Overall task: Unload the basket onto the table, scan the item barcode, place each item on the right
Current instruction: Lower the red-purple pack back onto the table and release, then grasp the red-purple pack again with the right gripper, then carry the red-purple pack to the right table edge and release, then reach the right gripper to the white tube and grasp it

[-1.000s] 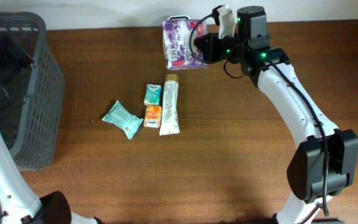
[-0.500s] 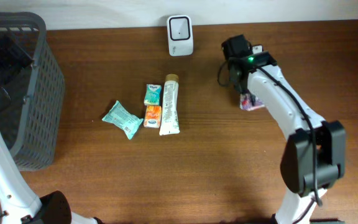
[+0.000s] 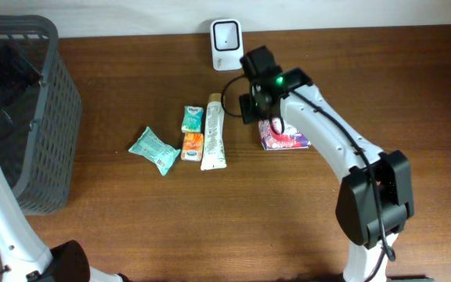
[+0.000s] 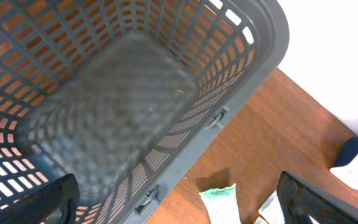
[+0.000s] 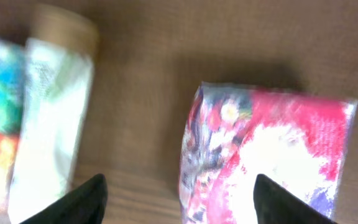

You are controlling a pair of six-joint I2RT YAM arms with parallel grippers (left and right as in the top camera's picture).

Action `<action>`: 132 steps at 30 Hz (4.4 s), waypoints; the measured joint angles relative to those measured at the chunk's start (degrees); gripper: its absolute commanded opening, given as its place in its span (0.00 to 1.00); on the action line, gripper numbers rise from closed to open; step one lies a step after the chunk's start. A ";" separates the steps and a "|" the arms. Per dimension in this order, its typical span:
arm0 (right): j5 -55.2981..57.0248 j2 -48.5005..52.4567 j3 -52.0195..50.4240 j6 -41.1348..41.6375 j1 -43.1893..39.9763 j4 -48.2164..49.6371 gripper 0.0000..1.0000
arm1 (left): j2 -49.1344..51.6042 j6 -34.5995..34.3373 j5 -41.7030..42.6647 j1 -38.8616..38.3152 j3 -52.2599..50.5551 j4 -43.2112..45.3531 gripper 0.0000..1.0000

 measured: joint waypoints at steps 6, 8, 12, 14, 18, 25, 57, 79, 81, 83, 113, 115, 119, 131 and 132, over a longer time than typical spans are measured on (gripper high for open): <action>-2.62 0.00 5.81 -0.59 -10.80 -5.22 0.99 | 0.00 0.00 0.00 0.00 0.00 0.07 0.99; -8.17 0.00 5.81 -3.37 -17.14 -6.38 0.99 | 0.00 0.00 0.00 0.00 0.00 0.04 0.99; -15.61 0.00 5.53 -7.02 -25.14 -8.20 0.99 | 0.00 0.00 0.00 0.00 0.00 0.07 0.99; -17.59 0.15 4.13 -7.63 -25.99 -7.69 0.99 | 0.00 0.00 0.00 0.00 0.00 0.07 0.99; -23.98 4.17 0.15 -9.81 -27.06 -5.86 0.99 | 0.00 0.00 0.00 0.00 0.00 0.07 0.99; -35.91 13.16 -1.20 -11.30 -27.21 -4.37 0.40 | 0.00 0.00 0.00 0.00 0.00 0.04 0.99; -27.82 17.92 14.27 32.48 -11.21 46.69 0.04 | 0.00 0.00 0.00 0.00 0.00 -0.35 0.99; -35.69 17.86 14.73 37.94 -67.38 12.02 0.86 | 0.00 0.00 0.00 0.00 0.00 -0.42 0.99; -34.95 17.86 14.73 35.28 -67.95 11.26 0.96 | 0.00 0.00 0.00 0.00 0.00 -0.44 0.99; -34.62 17.86 14.75 31.52 -67.49 9.25 0.96 | 0.00 0.00 0.00 0.00 0.00 -0.42 0.99; -43.82 21.38 15.06 -8.28 -4.42 -6.05 0.93 | 0.00 0.00 0.00 0.00 0.00 -0.44 0.99; -43.39 22.93 15.06 -7.54 -3.45 -5.70 0.82 | 0.00 0.00 0.00 0.00 0.00 -0.44 0.99; -43.30 25.03 15.06 -3.93 -0.68 -3.43 0.50 | 0.00 0.00 0.00 0.00 0.00 -0.44 0.99; -47.23 25.90 15.26 -5.40 -1.07 -2.78 0.04 | 0.00 0.00 0.00 0.00 0.00 -0.44 0.99; -47.71 25.90 15.26 -6.19 -1.40 -2.75 0.04 | 0.00 0.00 0.00 0.00 0.00 -0.44 0.99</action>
